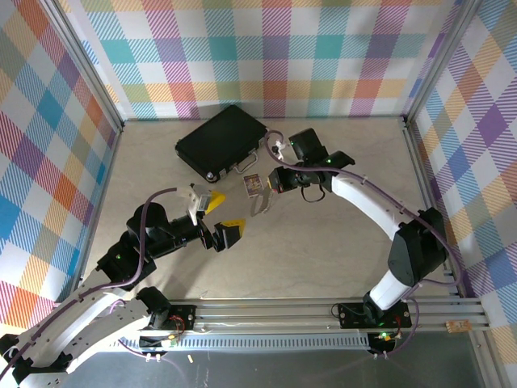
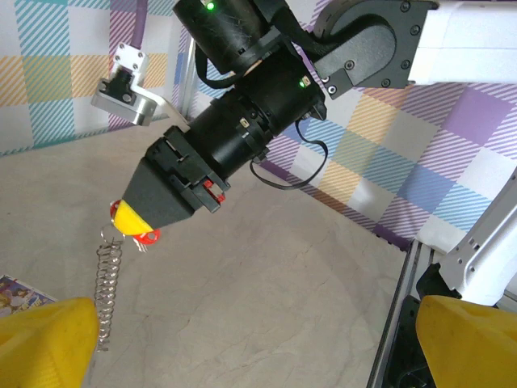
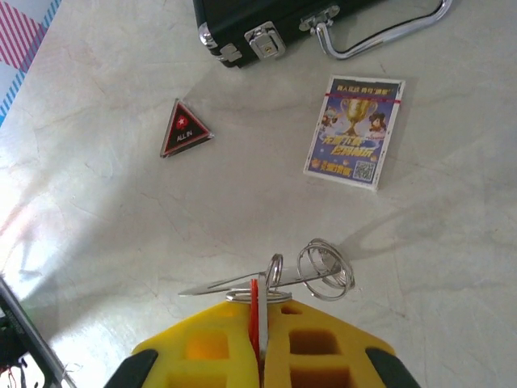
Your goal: Put the keys on the keyring
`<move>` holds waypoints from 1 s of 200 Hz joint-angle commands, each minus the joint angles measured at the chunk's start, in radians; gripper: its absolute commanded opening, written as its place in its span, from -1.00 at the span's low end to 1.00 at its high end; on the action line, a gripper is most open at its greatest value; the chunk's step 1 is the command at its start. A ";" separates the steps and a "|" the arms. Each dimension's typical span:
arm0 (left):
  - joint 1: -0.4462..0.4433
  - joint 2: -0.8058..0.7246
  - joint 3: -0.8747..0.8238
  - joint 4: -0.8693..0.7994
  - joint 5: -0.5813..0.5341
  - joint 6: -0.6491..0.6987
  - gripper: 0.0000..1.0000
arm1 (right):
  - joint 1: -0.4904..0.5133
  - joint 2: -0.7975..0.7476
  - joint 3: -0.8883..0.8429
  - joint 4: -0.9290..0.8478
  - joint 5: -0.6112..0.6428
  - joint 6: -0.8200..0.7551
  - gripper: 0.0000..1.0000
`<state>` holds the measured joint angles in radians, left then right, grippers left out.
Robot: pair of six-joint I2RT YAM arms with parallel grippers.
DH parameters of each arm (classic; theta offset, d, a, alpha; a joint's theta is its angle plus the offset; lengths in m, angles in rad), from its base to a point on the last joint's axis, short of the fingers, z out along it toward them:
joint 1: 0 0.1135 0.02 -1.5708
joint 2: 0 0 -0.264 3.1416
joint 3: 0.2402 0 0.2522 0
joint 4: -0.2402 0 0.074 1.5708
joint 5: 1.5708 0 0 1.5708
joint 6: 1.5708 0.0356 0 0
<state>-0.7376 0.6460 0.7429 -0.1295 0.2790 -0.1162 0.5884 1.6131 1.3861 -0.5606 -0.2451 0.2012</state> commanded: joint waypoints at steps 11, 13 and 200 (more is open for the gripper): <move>-0.001 -0.020 0.015 0.025 0.024 -0.007 0.99 | -0.002 -0.077 -0.085 0.043 -0.062 0.053 -1.00; -0.001 -0.020 0.015 0.026 0.025 -0.007 0.99 | -0.001 -0.082 -0.092 0.044 -0.064 0.056 -1.00; 0.000 0.029 0.055 0.013 0.058 0.002 1.00 | 0.149 -0.409 -0.708 0.199 0.030 0.321 -1.00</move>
<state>-0.7376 0.6853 0.7696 -0.1287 0.3241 -0.1154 0.7334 1.2472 0.7185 -0.4011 -0.2245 0.4812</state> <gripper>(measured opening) 0.997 0.065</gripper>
